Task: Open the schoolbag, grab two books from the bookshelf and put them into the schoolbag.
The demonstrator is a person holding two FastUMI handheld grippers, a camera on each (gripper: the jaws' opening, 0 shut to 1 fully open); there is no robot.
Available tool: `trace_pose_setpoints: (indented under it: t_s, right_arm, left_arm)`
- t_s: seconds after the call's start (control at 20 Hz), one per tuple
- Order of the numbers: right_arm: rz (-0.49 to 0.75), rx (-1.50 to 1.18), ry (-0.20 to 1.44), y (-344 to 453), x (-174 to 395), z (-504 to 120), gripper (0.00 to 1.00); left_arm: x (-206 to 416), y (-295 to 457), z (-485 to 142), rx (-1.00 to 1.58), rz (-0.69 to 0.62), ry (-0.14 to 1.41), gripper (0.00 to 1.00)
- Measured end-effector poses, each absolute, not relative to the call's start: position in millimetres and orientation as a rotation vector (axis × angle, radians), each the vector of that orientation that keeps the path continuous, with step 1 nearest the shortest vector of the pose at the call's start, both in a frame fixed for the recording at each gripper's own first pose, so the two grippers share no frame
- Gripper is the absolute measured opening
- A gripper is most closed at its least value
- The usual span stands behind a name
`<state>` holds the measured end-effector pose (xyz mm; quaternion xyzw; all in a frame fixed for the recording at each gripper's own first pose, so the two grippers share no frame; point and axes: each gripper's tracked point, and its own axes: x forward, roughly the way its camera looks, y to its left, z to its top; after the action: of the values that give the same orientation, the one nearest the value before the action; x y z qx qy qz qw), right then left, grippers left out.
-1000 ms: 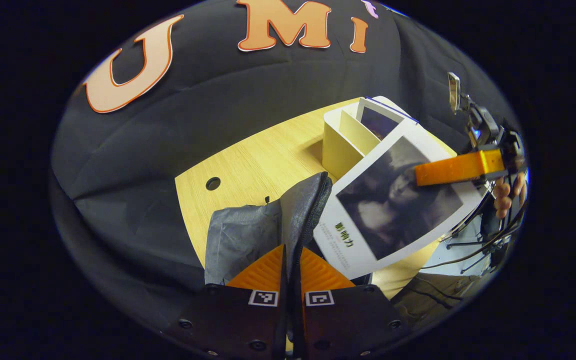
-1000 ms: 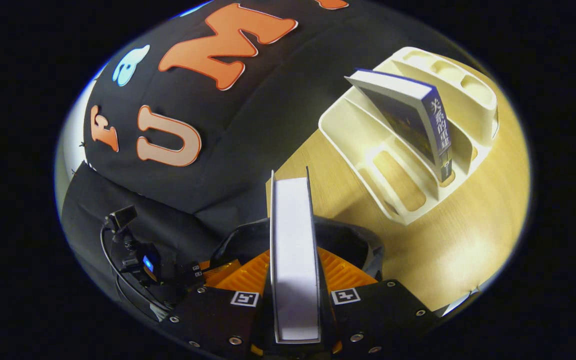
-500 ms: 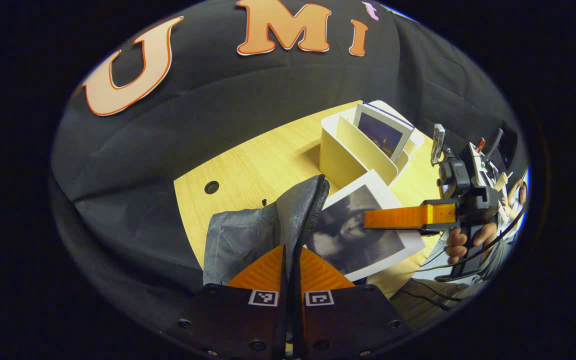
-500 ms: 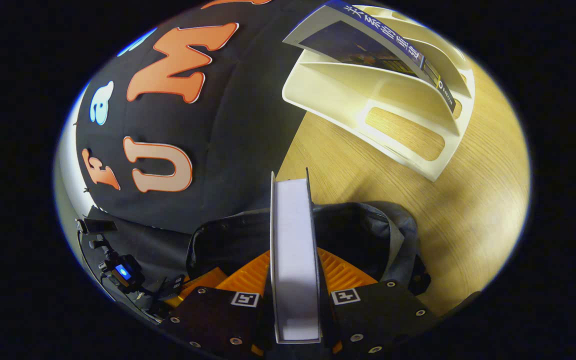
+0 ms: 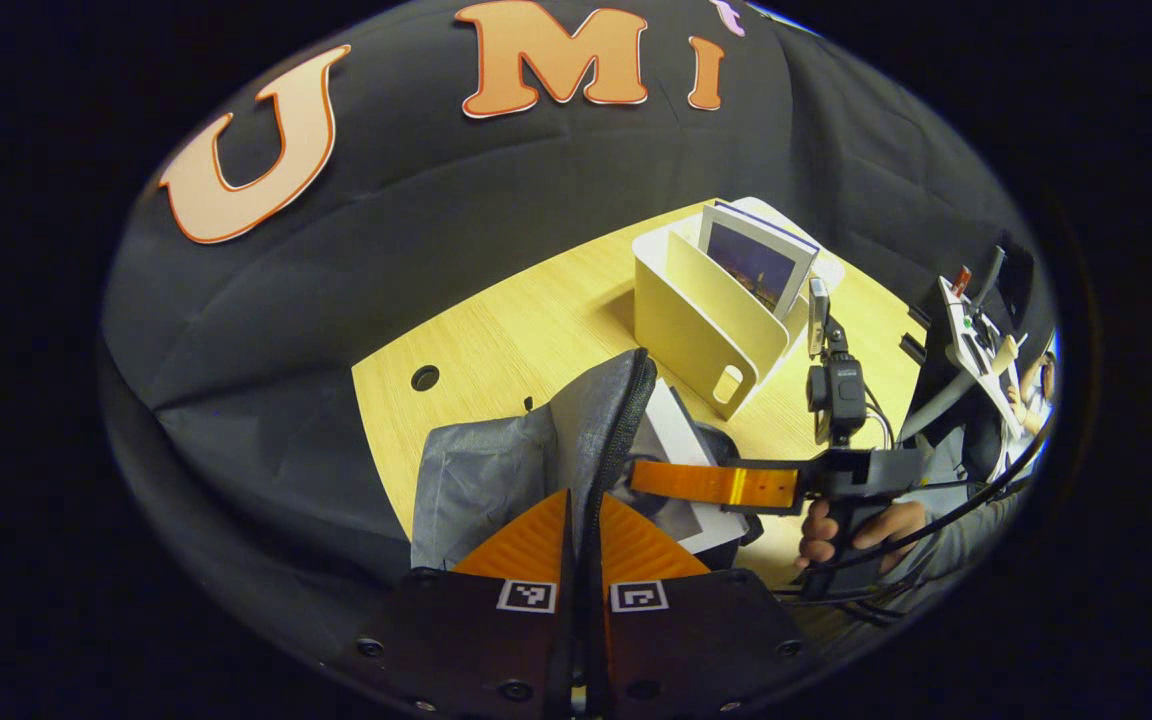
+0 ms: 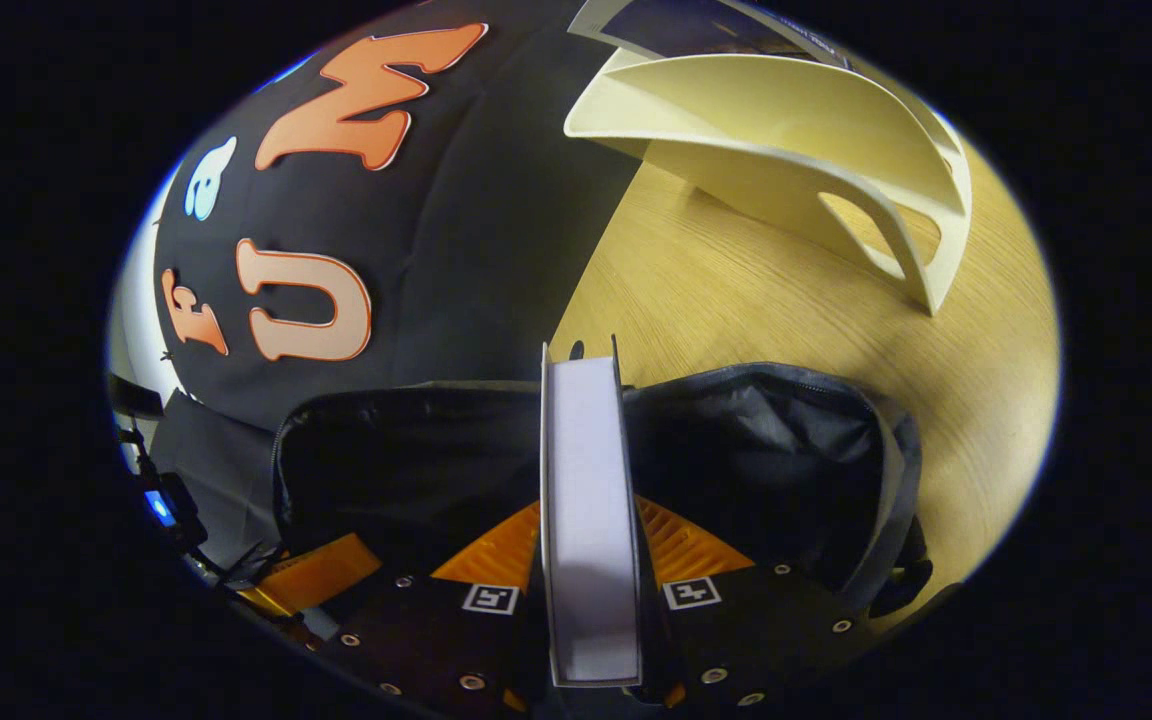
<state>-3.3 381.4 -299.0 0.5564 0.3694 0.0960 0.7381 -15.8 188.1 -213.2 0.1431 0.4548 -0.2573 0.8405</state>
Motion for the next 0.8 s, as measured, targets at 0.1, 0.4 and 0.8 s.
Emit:
trace_pose_setpoints:
  t_s: [0.1,0.4,0.8]
  right_arm:
    - [0.198,1.220,0.808,386.1,0.9,-302.2,0.38]
    - [0.249,0.984,1.057,390.8,-32.4,-335.5,0.83]
    - [0.312,0.739,1.218,343.8,-59.2,-338.9,0.98]
  left_arm:
    - [-16.6,188.5,-216.2,0.287,-0.538,0.970,0.06]
    - [-14.5,187.8,-222.7,0.257,-0.541,0.983,0.01]
    - [-18.2,181.3,-229.9,0.224,-0.504,1.008,0.06]
